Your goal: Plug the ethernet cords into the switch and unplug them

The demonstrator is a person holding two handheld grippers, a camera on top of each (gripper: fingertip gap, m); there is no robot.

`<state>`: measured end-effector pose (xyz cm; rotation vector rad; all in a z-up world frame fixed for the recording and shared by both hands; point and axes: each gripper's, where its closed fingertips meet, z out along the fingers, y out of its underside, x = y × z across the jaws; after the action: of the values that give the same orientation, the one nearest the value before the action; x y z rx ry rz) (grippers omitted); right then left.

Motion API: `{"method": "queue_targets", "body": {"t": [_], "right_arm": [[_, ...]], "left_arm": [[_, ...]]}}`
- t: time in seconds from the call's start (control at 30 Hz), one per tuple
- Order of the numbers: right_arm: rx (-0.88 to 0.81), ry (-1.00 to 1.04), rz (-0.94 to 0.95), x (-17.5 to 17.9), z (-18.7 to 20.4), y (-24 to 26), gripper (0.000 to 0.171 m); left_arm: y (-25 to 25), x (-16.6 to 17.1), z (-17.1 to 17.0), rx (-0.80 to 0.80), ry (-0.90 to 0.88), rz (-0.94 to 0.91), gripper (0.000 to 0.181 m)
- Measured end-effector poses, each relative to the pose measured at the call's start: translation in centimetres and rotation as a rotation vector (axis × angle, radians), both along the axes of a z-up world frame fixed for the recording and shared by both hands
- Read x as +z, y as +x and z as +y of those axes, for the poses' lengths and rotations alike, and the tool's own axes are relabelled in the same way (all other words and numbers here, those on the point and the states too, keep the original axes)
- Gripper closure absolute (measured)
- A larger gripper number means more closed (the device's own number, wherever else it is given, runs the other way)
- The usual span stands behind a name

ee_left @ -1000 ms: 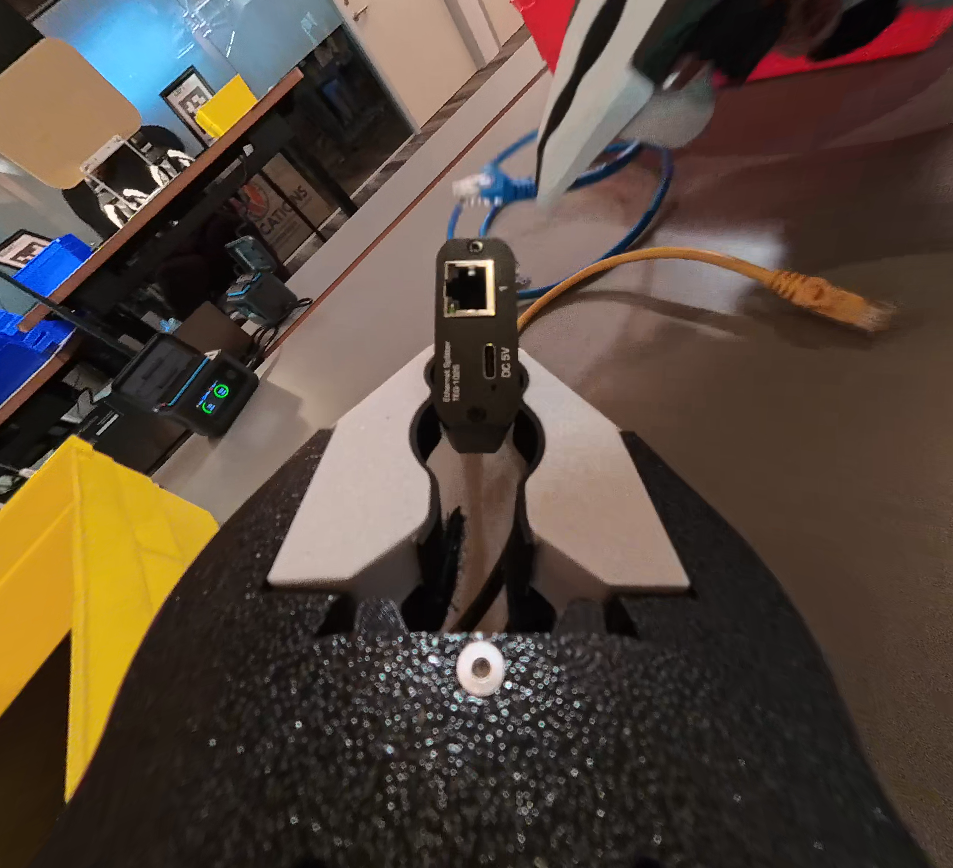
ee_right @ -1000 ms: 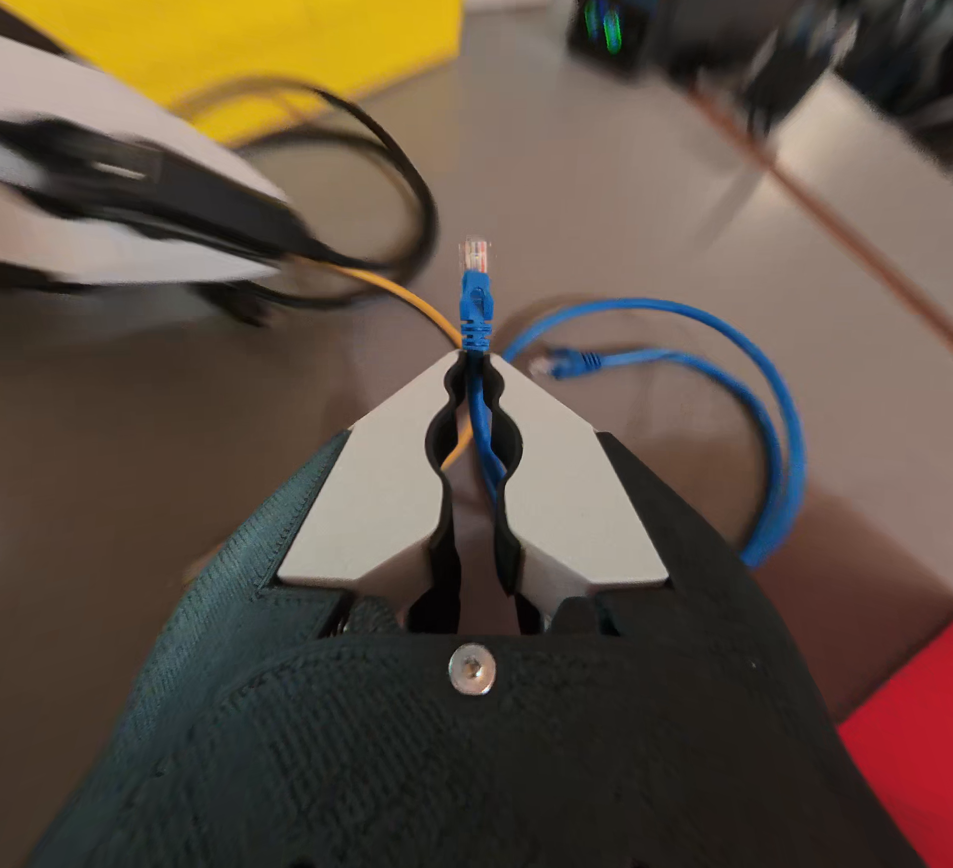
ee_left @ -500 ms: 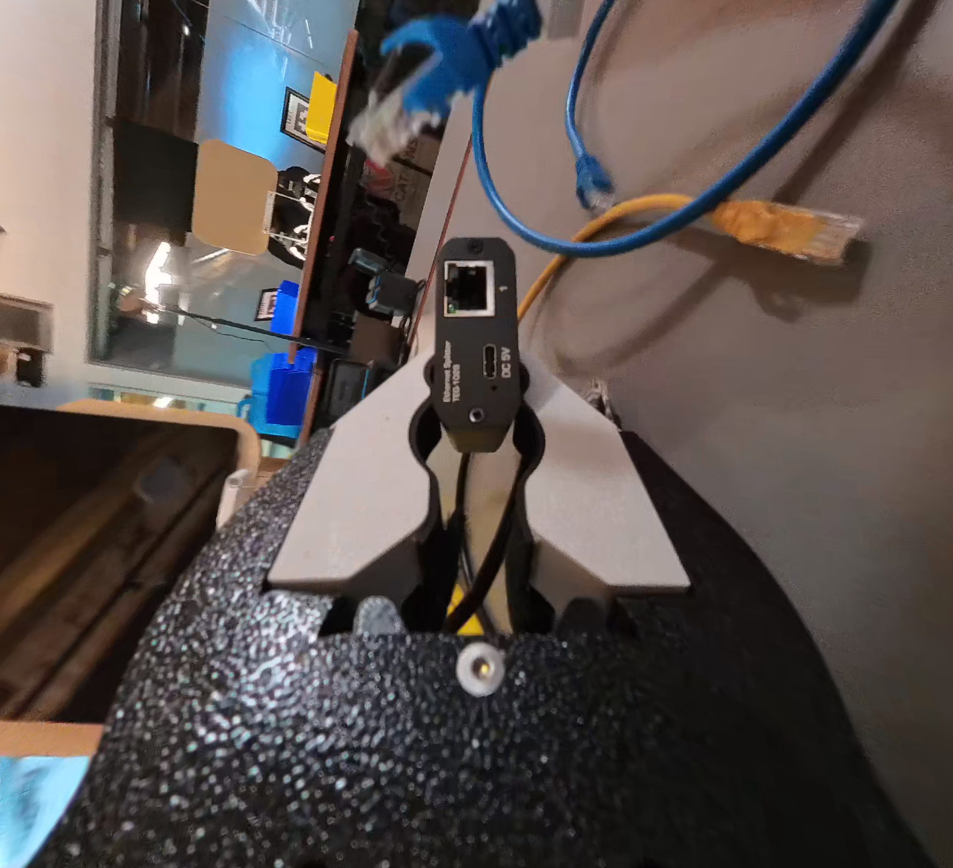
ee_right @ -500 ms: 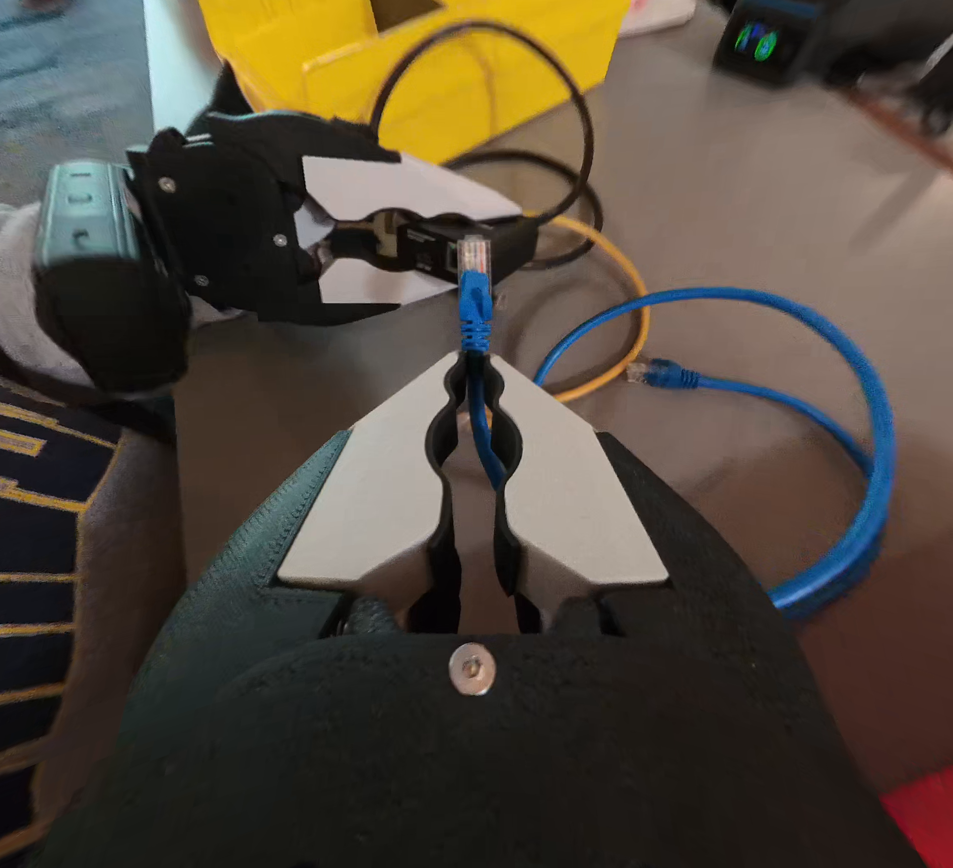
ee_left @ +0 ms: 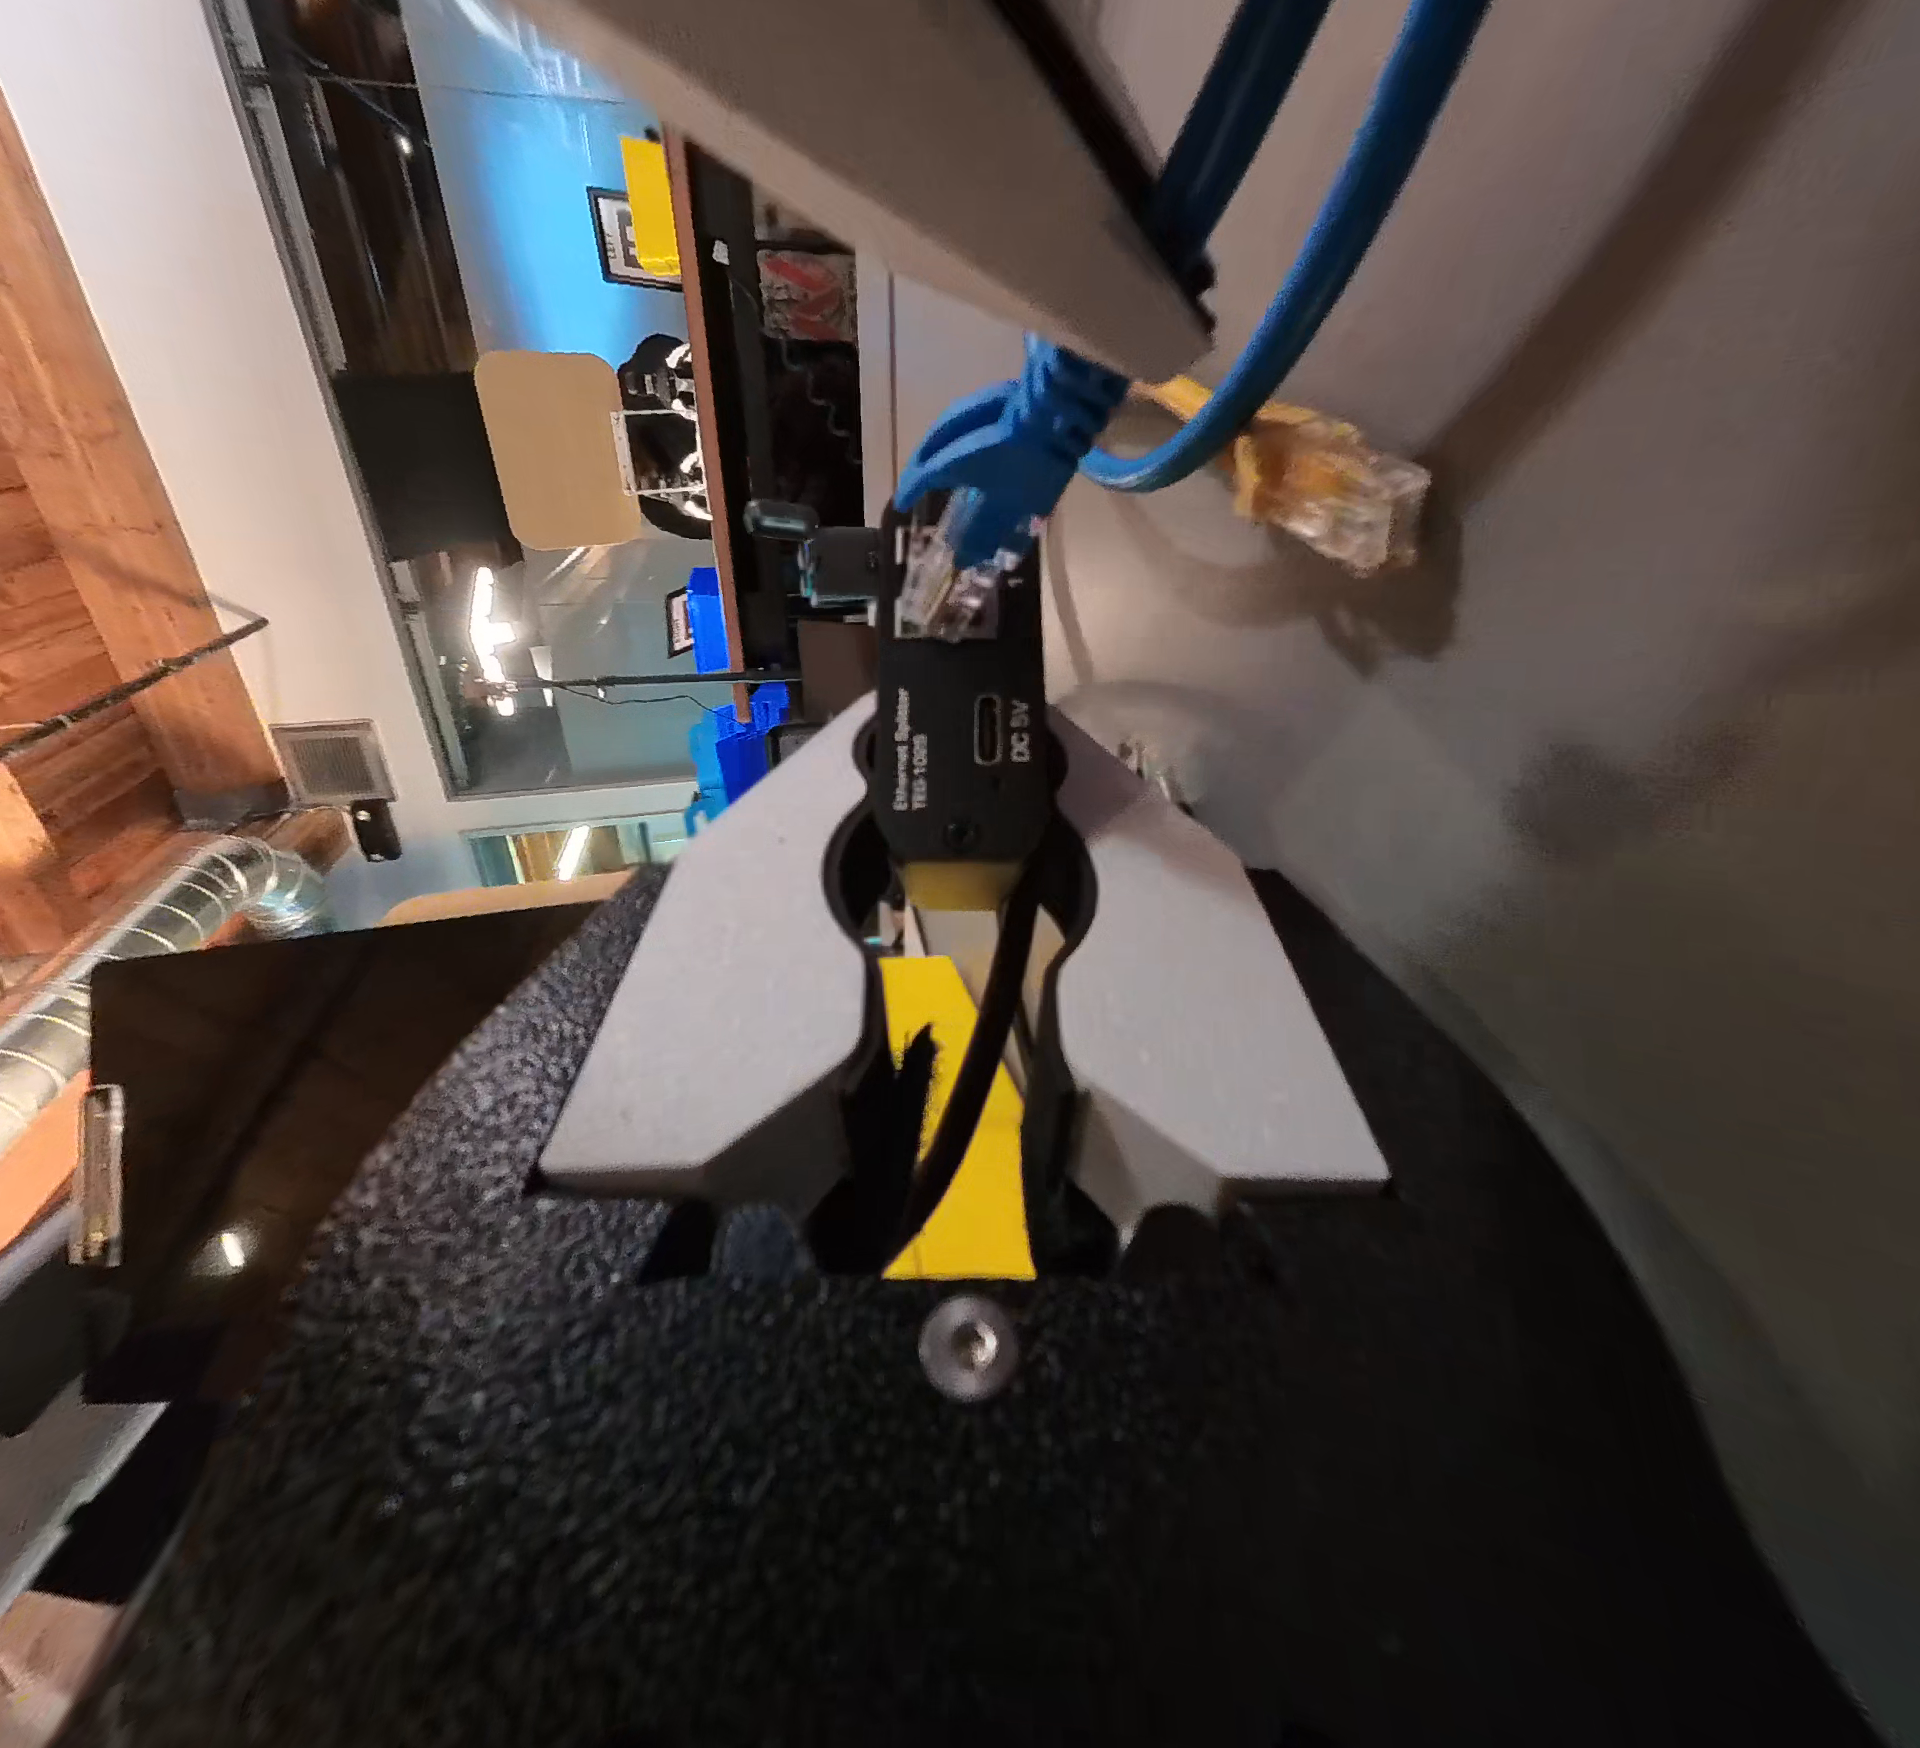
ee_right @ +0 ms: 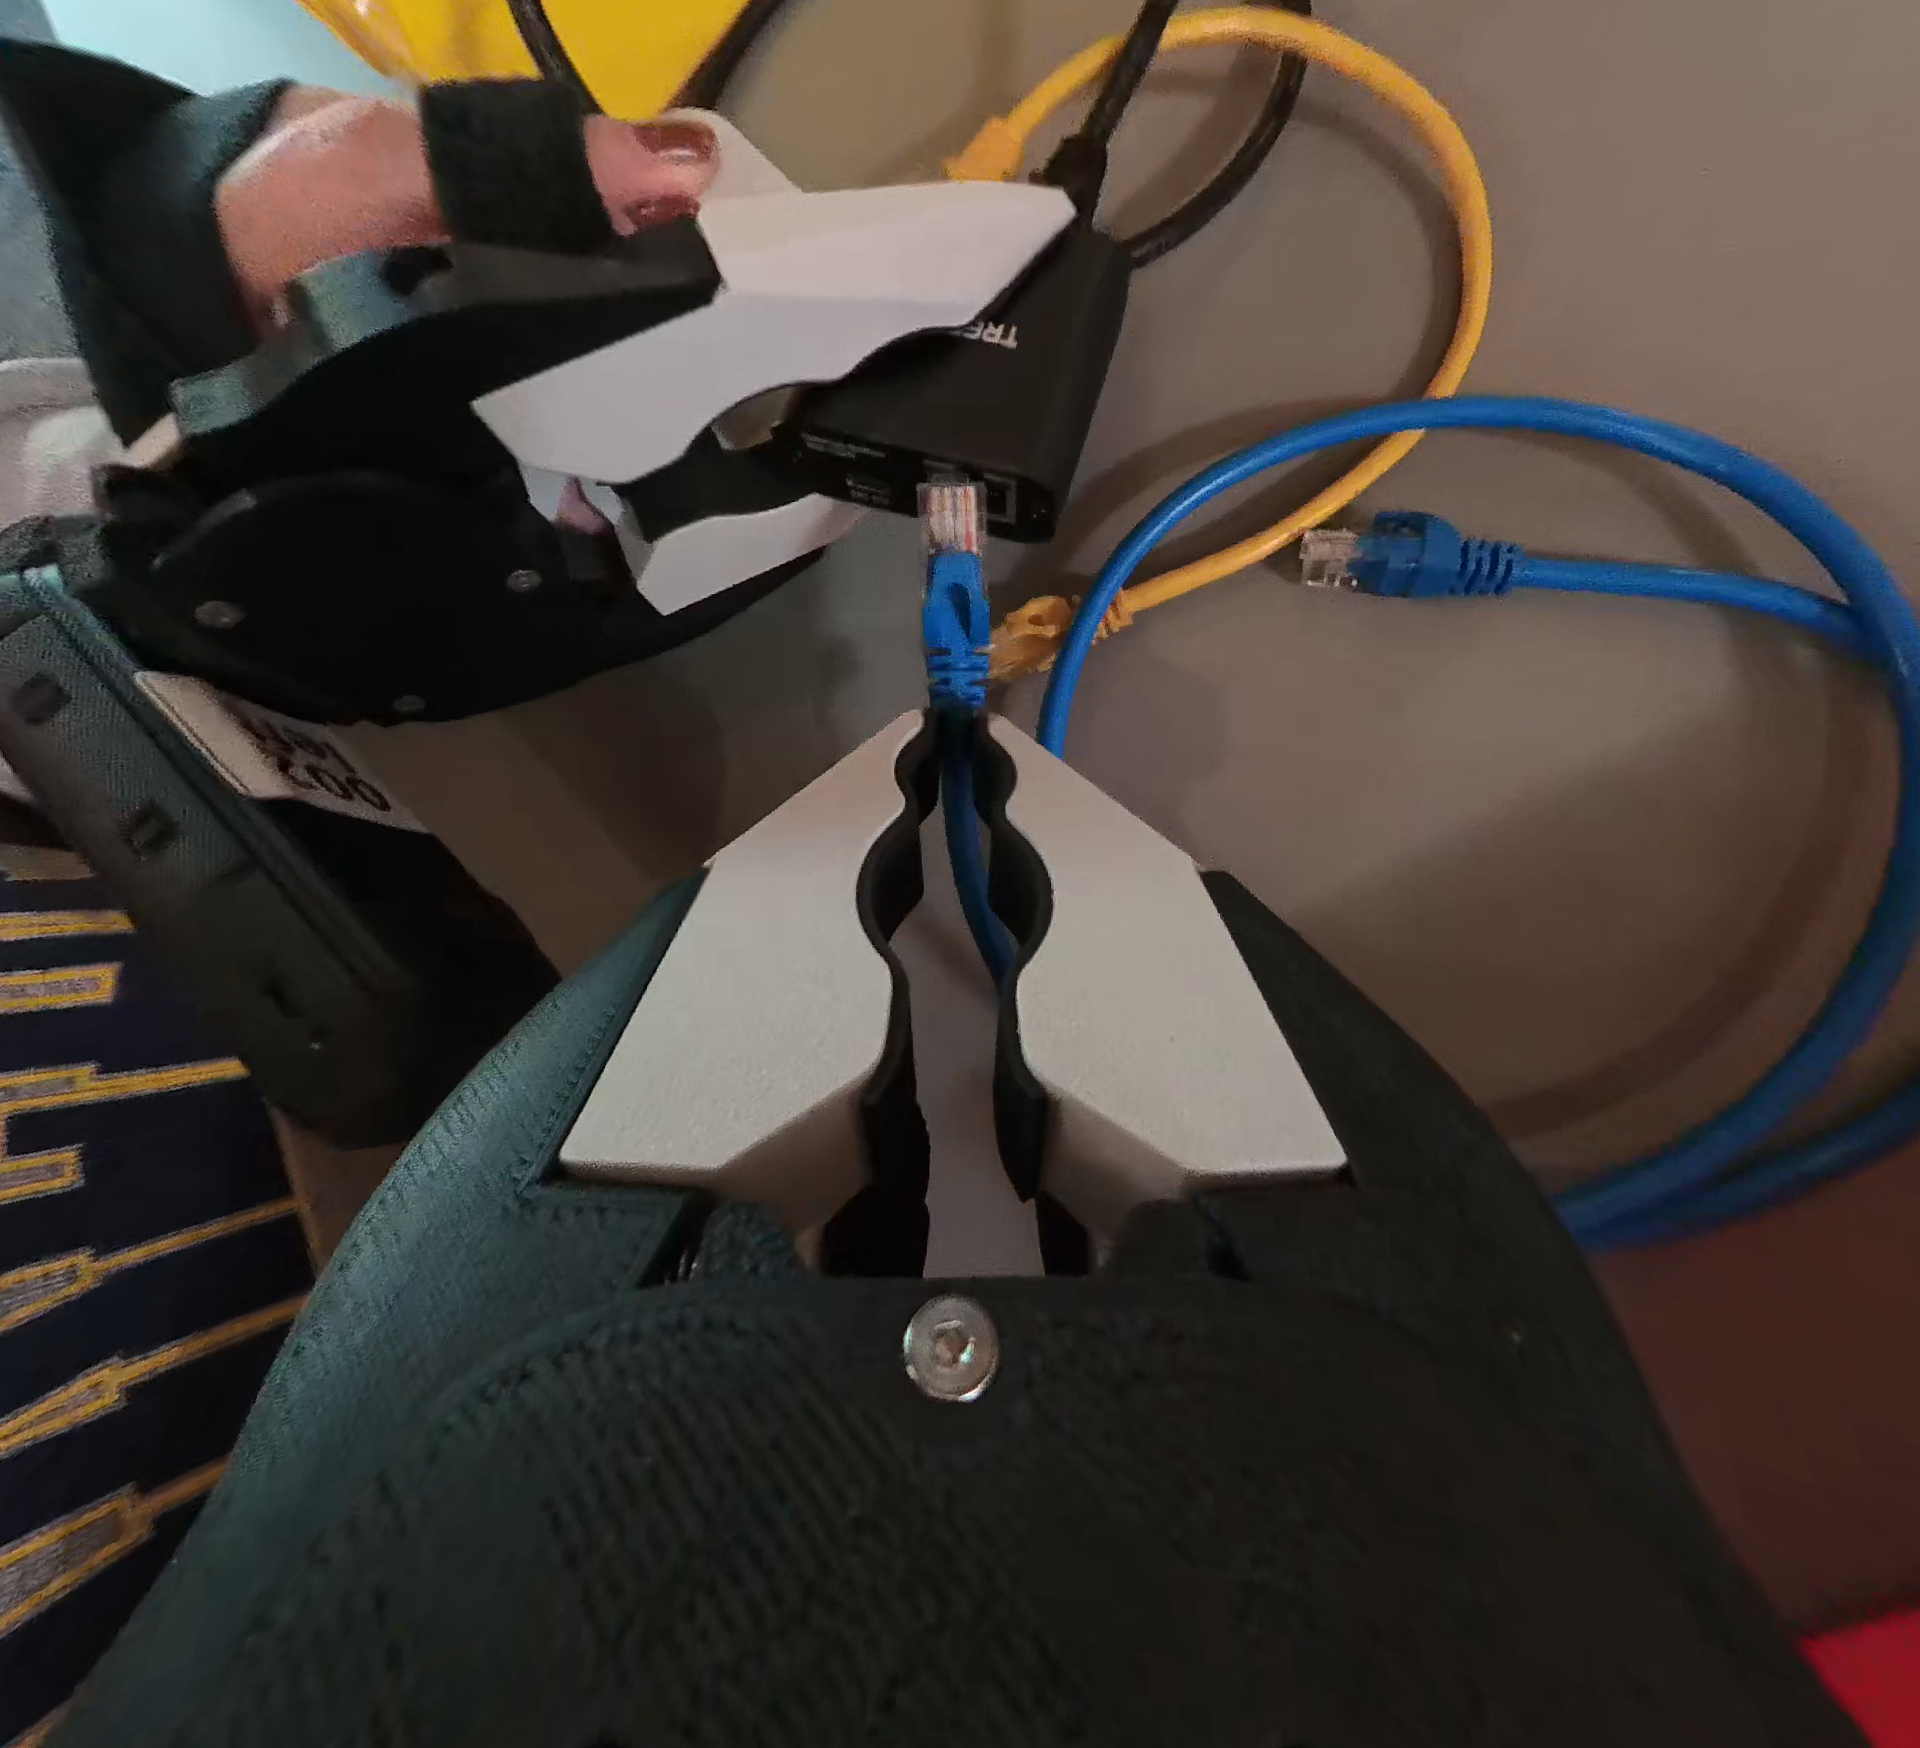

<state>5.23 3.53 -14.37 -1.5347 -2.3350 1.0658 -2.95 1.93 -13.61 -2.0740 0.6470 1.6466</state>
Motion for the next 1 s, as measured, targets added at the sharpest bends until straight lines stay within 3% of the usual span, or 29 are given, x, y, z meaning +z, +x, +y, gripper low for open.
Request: {"method": "queue_targets", "body": {"t": [0.67, 1.0], "right_arm": [[-0.108, -0.028, -0.154, -2.7, 0.5, 1.1, 0.169], [-0.109, -0.101, -0.12, -1.4, 0.3, 0.7, 0.169]], "left_arm": [[0.6, -1.6, 0.7, -0.004, -0.149, 0.121, 0.16], [0.4, -1.5, 0.8, -0.017, -0.159, 0.153, 0.16]]}}
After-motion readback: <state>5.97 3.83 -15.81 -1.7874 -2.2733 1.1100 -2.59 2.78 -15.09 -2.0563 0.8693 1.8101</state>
